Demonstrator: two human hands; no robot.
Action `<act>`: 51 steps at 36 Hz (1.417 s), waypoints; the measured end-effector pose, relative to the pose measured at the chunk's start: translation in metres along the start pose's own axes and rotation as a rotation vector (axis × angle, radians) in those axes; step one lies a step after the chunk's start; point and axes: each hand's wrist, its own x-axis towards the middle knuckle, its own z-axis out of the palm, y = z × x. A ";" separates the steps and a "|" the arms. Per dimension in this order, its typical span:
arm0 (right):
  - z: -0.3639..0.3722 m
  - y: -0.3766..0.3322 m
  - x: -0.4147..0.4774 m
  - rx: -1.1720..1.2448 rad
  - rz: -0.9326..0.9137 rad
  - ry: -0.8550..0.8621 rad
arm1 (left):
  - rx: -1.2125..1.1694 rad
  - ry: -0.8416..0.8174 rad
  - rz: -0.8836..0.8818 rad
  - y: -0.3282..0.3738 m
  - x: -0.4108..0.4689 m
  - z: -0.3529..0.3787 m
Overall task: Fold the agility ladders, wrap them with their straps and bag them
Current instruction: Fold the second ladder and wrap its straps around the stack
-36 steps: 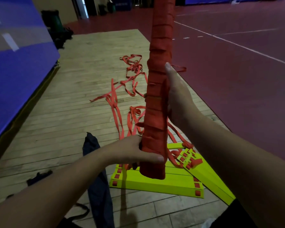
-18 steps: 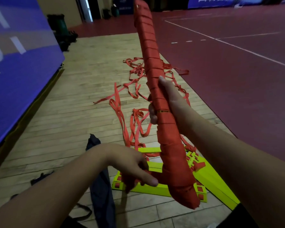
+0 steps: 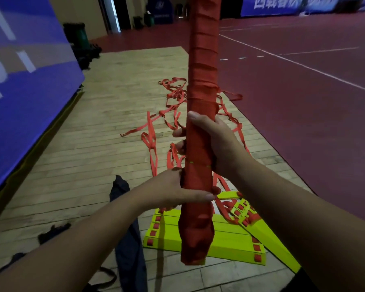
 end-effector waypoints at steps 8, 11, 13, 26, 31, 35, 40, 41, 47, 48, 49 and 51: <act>-0.002 -0.007 0.002 0.199 0.217 0.040 | 0.057 -0.120 -0.039 0.004 -0.003 -0.008; -0.001 -0.006 0.001 0.172 0.213 0.083 | 0.279 -0.269 -0.159 0.004 -0.004 -0.015; -0.002 -0.008 0.000 0.150 0.200 0.077 | 0.368 -0.346 -0.200 0.002 -0.005 -0.024; -0.005 -0.009 0.002 -0.264 0.039 0.003 | 0.206 -0.269 -0.121 -0.005 -0.009 -0.043; -0.004 -0.001 0.005 -0.408 -0.139 0.268 | -0.005 -0.221 -0.030 0.006 -0.014 -0.033; 0.001 0.002 0.005 -0.443 -0.185 0.290 | 0.011 -0.182 -0.076 0.011 -0.010 -0.018; 0.010 0.000 0.004 -0.420 -0.134 0.280 | 0.072 -0.123 -0.029 0.007 -0.008 -0.008; 0.009 -0.002 0.004 -0.357 -0.107 0.233 | 0.049 -0.129 -0.033 0.007 -0.009 -0.009; 0.006 -0.005 -0.004 0.032 0.159 -0.166 | -0.022 -0.208 -0.020 0.012 -0.017 -0.008; 0.007 -0.004 -0.006 0.050 0.185 -0.212 | -0.008 -0.216 -0.037 0.012 -0.018 -0.008; 0.008 -0.002 -0.006 0.060 0.208 -0.248 | 0.007 -0.222 -0.047 0.012 -0.019 -0.007; 0.009 -0.002 -0.006 0.047 0.226 -0.278 | 0.050 -0.246 -0.042 0.014 -0.019 -0.008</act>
